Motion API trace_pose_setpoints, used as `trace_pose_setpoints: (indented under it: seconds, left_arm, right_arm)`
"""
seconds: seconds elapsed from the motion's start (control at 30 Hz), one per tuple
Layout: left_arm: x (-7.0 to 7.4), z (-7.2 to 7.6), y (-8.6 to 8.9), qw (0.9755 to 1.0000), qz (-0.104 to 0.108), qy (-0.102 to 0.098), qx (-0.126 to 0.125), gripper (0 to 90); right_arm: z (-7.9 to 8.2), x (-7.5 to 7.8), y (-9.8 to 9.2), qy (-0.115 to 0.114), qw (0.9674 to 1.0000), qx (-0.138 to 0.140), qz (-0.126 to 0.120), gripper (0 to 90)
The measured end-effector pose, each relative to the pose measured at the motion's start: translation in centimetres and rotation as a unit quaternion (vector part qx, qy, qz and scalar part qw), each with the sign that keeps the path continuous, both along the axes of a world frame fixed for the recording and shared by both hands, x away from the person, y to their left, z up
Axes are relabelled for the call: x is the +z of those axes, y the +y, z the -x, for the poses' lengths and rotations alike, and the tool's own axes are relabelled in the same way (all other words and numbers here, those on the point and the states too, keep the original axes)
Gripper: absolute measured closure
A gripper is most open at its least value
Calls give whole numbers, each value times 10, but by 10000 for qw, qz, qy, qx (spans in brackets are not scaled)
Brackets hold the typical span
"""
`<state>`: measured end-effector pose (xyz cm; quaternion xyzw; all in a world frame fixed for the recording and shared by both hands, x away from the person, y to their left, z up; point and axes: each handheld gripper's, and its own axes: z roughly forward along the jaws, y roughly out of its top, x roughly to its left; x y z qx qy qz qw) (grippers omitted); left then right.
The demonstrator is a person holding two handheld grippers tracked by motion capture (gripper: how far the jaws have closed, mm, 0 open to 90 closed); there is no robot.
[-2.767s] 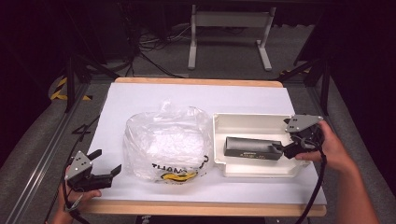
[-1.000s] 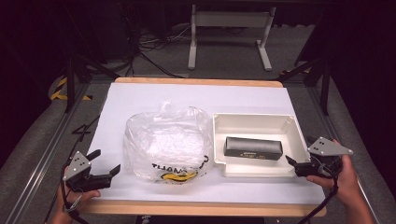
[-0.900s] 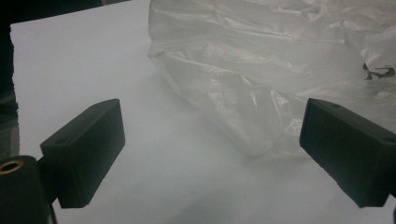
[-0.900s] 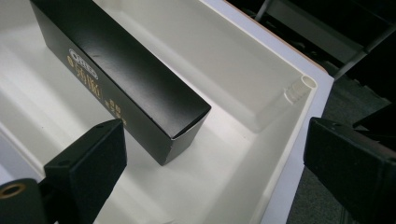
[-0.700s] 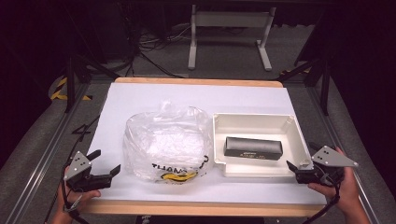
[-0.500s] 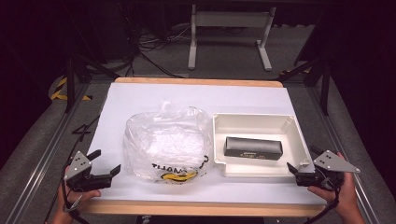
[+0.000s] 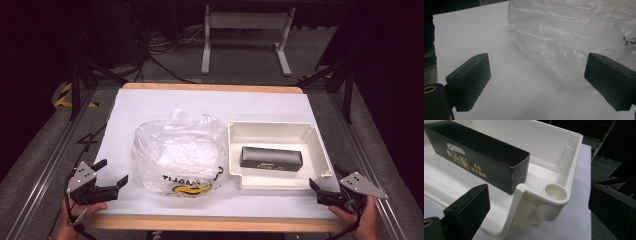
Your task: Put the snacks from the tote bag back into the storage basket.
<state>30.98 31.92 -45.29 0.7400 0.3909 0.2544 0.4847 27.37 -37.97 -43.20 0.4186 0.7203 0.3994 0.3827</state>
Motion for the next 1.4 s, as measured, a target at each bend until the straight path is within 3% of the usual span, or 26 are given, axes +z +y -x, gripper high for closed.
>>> trace_pose_setpoints:
  seconds: [0.13,0.2,0.23,0.4,0.5,1.4]
  left_arm:
    - [1,-2,1,9999,99,-37,26,77]
    - [1,-2,-1,10000,57,-28,26,77]
    - [1,-3,-2,10000,44,-35,13,77]
    - [3,0,-5,10000,-26,-31,-29,77]
    - [4,0,-5,9999,-4,-105,-65,77]
    - [5,-2,-7,9999,2,-75,-70,77]
  right_arm:
    - [1,-5,1,25,10000,16,62,48]
    - [1,-4,1,29,9999,-68,108,48]
    - [3,-3,1,-82,9999,-59,82,48]
    - [3,-3,3,-68,10000,-37,43,47]
    - [3,-5,4,-46,9999,-42,96,47]
    - [7,-4,6,-91,9999,15,138,47]
